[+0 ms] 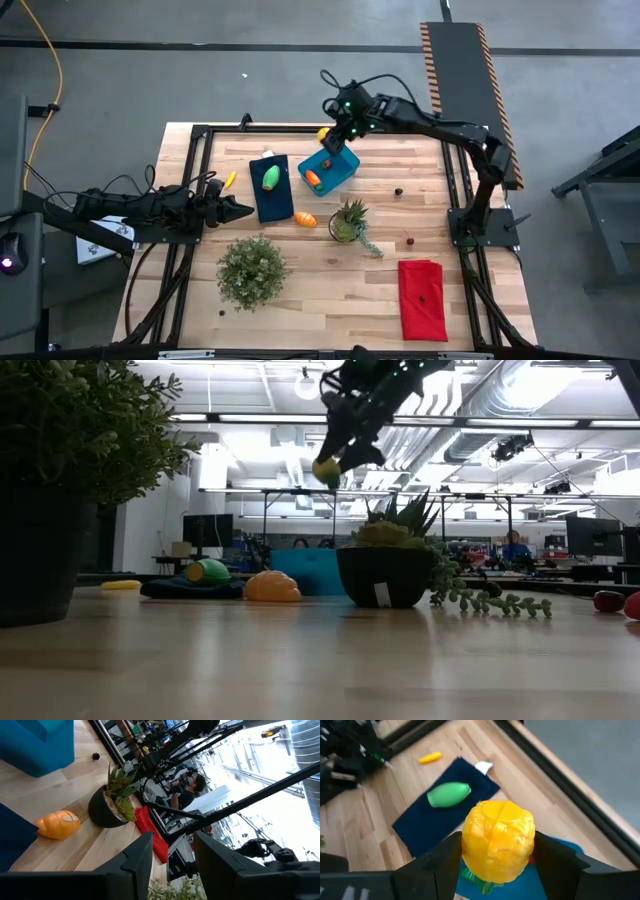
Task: Pick and placing Produce into tupperware
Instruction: Put the yellow pineapple into the blue bin
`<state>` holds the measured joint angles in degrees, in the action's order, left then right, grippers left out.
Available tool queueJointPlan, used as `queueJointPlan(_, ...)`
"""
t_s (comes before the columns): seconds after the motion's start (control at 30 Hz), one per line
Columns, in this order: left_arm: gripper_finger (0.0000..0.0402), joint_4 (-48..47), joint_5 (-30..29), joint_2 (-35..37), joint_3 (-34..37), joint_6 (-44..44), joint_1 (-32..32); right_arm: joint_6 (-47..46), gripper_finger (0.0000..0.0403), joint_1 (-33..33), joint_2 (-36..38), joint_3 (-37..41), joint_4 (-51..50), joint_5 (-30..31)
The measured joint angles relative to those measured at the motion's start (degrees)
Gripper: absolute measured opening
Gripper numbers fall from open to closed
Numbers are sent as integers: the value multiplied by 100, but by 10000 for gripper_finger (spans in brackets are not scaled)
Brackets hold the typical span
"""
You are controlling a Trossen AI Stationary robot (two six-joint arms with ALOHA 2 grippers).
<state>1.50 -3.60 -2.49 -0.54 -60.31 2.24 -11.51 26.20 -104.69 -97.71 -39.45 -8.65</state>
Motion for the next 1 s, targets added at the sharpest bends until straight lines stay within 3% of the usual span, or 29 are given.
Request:
queueJointPlan(0.4,131,2,0,1,0,0,-2,114,211,-58,-668,2,-492,40)
queueJointPlan(1.0,131,0,0,1,-1,1,-2,105,211,-114,-1218,4,-727,705)
